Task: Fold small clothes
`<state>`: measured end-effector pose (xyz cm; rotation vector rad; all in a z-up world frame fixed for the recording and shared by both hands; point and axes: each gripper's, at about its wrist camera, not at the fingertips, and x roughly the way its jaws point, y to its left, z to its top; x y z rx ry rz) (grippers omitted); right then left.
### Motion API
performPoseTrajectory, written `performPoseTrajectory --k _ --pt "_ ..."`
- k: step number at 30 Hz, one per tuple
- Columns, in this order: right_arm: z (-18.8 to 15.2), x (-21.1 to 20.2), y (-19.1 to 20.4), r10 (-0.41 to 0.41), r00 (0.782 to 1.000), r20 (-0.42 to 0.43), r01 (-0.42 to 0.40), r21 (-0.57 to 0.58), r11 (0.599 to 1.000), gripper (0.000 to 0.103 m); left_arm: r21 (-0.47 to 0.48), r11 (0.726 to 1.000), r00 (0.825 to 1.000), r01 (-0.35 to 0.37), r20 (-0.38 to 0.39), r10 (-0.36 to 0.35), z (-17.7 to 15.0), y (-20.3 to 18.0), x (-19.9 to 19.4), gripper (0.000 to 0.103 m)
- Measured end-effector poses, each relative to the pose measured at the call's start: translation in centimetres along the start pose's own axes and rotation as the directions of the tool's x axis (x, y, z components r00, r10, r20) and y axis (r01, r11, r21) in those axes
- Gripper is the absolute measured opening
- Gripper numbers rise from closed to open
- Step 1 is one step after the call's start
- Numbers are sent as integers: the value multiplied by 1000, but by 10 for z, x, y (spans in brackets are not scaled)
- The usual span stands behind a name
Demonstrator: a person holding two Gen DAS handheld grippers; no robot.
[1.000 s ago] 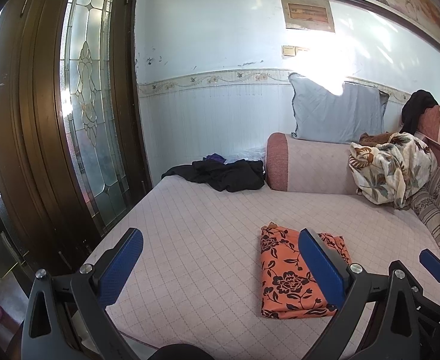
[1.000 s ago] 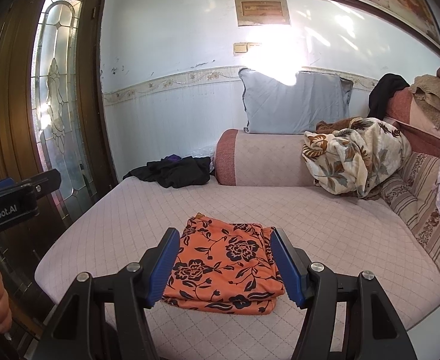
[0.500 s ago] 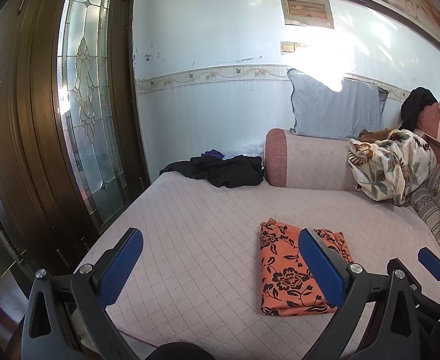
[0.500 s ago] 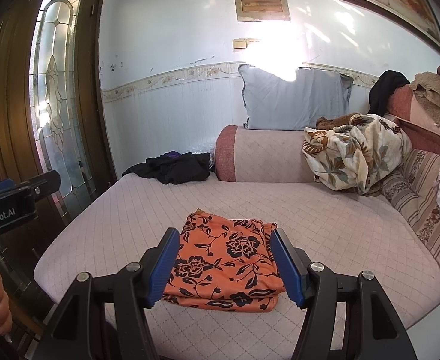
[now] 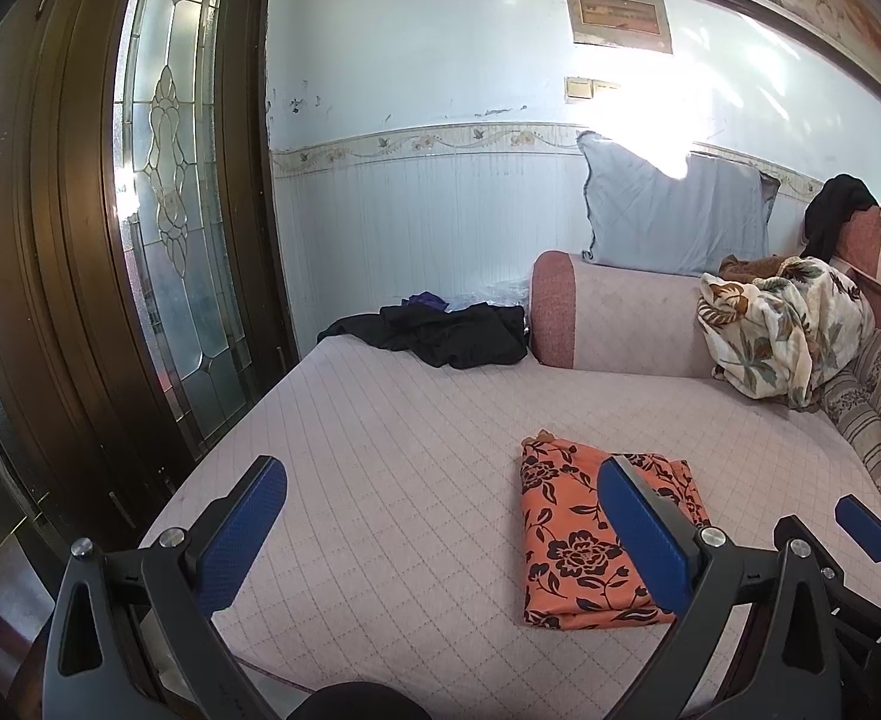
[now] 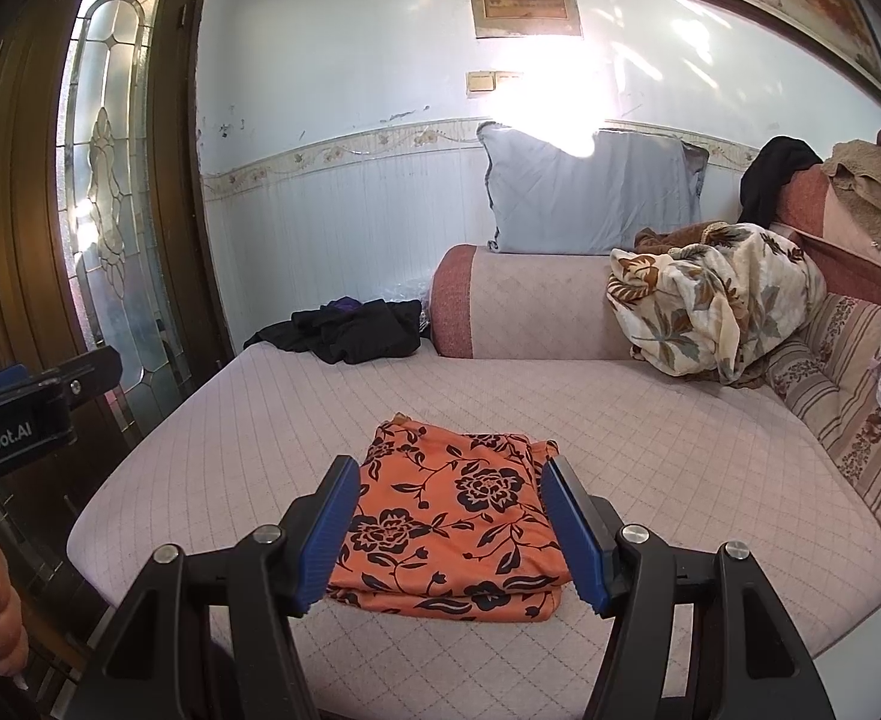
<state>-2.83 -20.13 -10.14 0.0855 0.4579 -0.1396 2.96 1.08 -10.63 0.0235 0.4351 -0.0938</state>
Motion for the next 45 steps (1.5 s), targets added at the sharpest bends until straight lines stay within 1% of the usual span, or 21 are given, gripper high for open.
performPoseTrajectory --k 34,45 --pt "-9 25 5 -20 999 -39 20 1 1000 67 8 1000 999 24 -38 -24 -11 3 27 103" --pt "-8 26 5 -23 999 -38 23 -1 1000 67 -5 1000 999 27 -28 -27 -10 7 24 103"
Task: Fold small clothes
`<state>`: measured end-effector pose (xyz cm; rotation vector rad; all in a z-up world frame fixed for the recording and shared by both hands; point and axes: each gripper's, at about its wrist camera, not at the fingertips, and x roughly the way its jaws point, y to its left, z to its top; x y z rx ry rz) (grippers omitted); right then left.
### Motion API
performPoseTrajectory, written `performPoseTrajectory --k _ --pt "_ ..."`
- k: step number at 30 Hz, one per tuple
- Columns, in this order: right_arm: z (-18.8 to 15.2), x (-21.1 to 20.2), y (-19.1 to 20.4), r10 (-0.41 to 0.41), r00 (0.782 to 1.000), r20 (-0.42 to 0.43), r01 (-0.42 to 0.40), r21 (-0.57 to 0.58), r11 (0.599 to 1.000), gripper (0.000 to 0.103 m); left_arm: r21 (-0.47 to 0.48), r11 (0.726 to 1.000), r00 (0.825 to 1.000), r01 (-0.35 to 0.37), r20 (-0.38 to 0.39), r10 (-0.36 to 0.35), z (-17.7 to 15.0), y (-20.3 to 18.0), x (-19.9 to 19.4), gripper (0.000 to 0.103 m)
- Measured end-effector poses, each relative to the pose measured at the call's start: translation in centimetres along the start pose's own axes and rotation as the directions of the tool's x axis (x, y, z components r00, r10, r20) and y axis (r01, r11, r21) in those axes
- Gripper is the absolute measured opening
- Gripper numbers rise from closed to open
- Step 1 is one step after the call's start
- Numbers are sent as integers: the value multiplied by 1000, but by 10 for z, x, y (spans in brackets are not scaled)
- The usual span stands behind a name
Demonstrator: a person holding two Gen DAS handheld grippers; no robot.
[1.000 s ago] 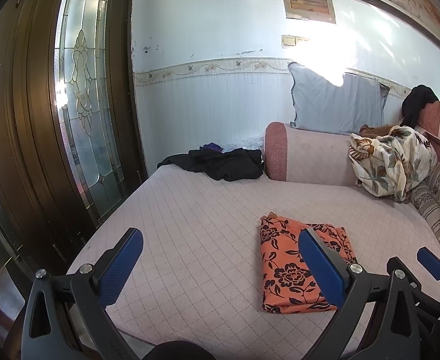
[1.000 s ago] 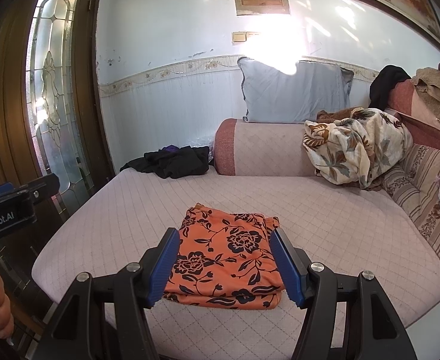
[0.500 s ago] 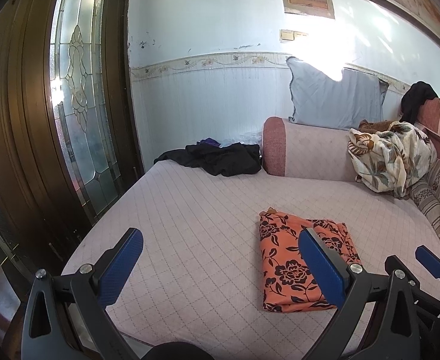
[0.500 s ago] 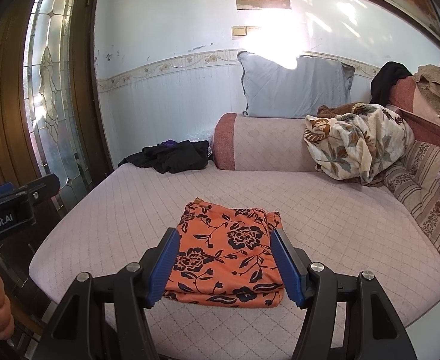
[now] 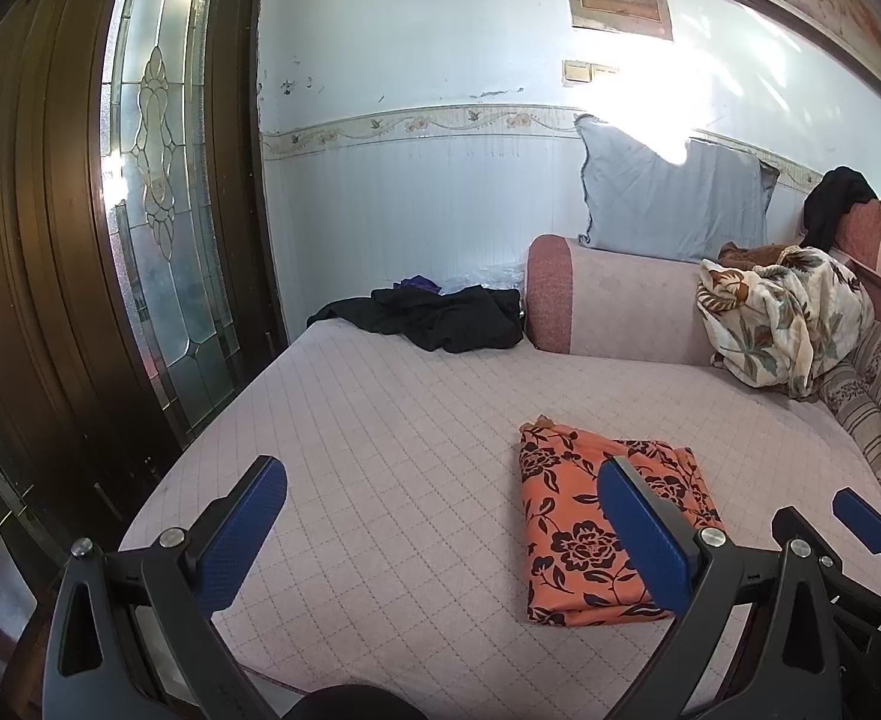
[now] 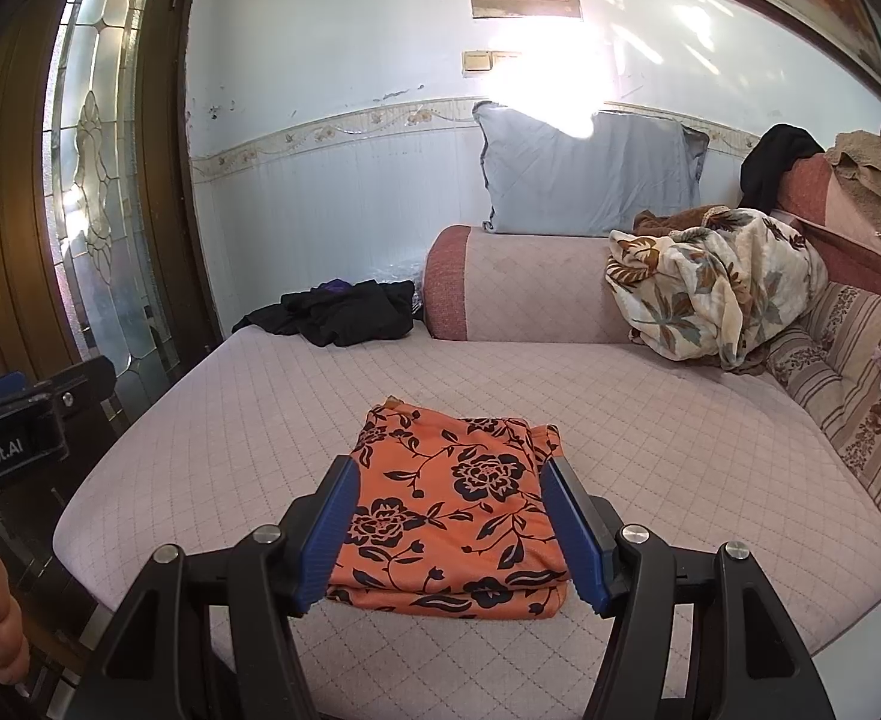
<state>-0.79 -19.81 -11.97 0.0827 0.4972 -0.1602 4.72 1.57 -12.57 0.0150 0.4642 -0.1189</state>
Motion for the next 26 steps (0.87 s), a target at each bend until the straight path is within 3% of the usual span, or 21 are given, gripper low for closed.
performPoseTrajectory --k 14,26 --pt "3 6 3 -2 1000 6 2 -8 1000 67 -2 1000 1000 -11 -17 11 0 -1 12 103" --pt "6 41 -4 26 1000 -12 -26 -4 1000 67 4 1000 997 -3 -81 3 -1 -11 40 103"
